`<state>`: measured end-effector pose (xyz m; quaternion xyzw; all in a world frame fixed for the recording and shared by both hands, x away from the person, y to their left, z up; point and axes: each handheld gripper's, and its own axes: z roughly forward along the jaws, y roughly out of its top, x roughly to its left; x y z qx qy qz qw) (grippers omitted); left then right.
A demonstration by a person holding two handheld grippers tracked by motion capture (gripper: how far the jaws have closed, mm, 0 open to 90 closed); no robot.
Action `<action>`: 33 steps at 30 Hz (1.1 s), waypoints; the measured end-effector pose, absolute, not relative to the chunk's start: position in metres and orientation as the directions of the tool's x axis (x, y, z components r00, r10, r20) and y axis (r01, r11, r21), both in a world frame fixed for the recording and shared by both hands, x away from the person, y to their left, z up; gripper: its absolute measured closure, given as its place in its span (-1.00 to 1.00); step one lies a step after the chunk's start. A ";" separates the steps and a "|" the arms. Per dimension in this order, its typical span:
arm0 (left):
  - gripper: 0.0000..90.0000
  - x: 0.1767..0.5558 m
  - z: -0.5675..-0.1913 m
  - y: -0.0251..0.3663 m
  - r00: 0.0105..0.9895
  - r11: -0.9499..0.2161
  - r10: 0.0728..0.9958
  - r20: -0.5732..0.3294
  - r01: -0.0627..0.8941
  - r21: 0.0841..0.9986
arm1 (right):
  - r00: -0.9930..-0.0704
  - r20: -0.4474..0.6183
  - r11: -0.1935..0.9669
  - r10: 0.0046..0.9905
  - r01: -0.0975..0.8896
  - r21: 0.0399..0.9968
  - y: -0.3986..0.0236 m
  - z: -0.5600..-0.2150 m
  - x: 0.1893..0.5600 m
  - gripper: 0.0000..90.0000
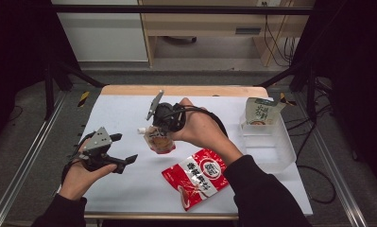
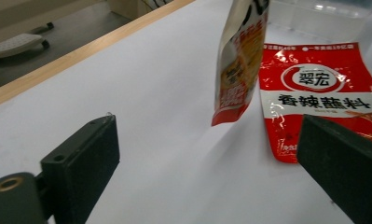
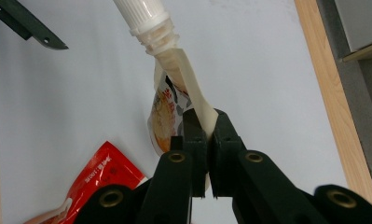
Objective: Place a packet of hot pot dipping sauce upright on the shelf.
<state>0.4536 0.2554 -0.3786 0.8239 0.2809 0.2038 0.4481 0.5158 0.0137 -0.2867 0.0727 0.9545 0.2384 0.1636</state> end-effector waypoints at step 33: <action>-0.91 0.448 -0.435 0.274 0.620 -0.403 0.775 0.122 0.336 0.851 | -0.896 -0.282 0.823 0.343 0.142 0.550 -0.080 -0.251 0.521 0.94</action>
